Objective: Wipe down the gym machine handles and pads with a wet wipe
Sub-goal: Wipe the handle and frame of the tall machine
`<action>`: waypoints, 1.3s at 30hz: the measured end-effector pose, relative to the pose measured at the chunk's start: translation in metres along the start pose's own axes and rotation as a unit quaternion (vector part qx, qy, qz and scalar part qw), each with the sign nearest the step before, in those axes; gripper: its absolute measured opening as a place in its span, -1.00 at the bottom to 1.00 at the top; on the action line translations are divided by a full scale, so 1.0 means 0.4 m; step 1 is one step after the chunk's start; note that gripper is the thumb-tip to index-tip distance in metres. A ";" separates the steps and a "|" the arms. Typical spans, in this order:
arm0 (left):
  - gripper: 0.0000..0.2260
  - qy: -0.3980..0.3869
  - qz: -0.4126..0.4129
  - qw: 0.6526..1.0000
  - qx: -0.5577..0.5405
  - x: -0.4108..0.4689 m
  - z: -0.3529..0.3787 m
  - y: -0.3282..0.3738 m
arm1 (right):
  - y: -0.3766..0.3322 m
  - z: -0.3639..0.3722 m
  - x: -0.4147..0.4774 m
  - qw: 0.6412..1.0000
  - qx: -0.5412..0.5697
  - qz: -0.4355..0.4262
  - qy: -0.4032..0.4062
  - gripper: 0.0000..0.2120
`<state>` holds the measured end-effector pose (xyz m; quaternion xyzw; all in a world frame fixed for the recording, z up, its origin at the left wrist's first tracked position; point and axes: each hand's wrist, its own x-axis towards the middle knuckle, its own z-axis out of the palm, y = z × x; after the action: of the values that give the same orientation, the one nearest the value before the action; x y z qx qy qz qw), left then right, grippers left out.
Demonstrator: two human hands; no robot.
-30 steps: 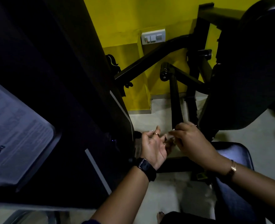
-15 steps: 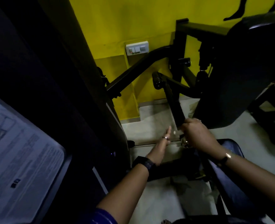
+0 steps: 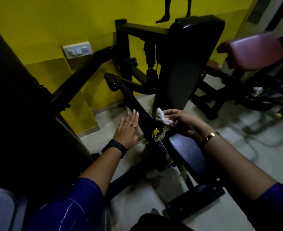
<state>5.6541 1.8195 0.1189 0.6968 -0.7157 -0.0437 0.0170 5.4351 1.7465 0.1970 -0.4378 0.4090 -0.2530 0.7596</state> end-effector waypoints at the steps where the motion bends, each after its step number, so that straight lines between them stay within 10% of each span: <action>1: -0.19 -0.002 0.006 1.000 0.008 0.008 0.005 -0.008 | 0.005 0.000 -0.002 0.999 0.044 0.009 0.010 -0.83; 5: -0.20 0.015 0.049 0.998 0.039 0.063 0.025 -0.029 | 0.014 -0.008 0.002 0.996 0.089 0.022 -0.013 -0.81; 11: -0.10 0.049 0.128 0.990 0.040 0.131 0.039 -0.079 | 0.004 -0.004 0.056 0.987 -0.147 -0.064 0.000 -0.82; 15: -0.22 0.047 0.175 0.983 0.018 0.167 0.030 -0.110 | -0.010 0.031 0.125 0.812 -0.526 -0.243 0.070 -0.83; 25: -0.35 0.032 0.182 0.983 -0.014 0.217 0.029 -0.149 | 0.057 0.113 0.106 0.496 -0.775 -0.368 -0.135 -0.76; 39: -0.17 0.030 0.145 0.986 0.072 0.204 0.045 -0.144 | 0.058 0.116 0.120 0.467 -0.786 -0.316 -0.253 -0.67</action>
<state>5.7076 1.7371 0.0931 0.5858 -0.8098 0.0320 -0.0053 5.5007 1.7436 0.1706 -0.9949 0.0590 0.0739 0.0339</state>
